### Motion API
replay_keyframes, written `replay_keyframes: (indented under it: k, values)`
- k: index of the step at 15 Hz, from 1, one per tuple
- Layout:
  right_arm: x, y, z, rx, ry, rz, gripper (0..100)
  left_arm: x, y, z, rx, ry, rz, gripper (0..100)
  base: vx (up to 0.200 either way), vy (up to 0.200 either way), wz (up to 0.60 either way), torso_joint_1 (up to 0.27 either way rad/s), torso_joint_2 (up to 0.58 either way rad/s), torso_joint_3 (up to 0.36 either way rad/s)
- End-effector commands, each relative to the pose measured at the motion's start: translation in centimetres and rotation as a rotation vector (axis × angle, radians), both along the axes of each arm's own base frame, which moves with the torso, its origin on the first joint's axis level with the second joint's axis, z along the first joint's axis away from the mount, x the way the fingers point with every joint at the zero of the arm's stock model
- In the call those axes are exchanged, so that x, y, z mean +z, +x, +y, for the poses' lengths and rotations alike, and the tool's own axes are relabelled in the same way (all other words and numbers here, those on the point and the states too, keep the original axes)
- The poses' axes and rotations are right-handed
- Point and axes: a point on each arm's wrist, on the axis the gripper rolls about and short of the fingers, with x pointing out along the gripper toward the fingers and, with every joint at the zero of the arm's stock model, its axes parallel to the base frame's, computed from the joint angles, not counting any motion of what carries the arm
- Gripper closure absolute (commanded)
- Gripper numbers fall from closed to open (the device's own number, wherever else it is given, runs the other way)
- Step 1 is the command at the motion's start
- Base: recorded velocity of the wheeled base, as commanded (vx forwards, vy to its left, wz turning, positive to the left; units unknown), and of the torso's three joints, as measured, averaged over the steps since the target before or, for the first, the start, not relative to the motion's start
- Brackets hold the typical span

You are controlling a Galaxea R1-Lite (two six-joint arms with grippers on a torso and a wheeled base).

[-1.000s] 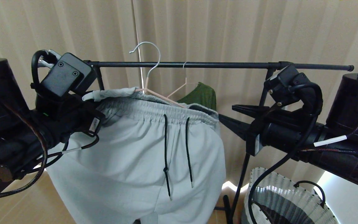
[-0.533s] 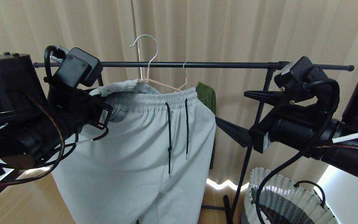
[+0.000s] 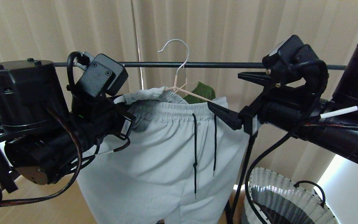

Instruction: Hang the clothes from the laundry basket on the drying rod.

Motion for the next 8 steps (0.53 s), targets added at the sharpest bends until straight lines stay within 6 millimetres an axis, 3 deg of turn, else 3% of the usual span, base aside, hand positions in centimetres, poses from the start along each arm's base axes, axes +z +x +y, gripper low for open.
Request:
replay_keyframes:
  k: [1,8]
  values:
    - [-0.7,1.5,1.2,-0.01,-0.02,0.016,0,0.0,-0.5,-0.8,-0.035,0.002,0.001,100,0.0,0.0,0.0,0.0,0.0,0.0]
    - [-1.8,2.0,1.7,-0.04,-0.066,0.029,0,0.3,-1.0,-1.5,-0.069,-0.028,-0.037,100,0.0,0.0,0.0,0.0,0.0,0.0]
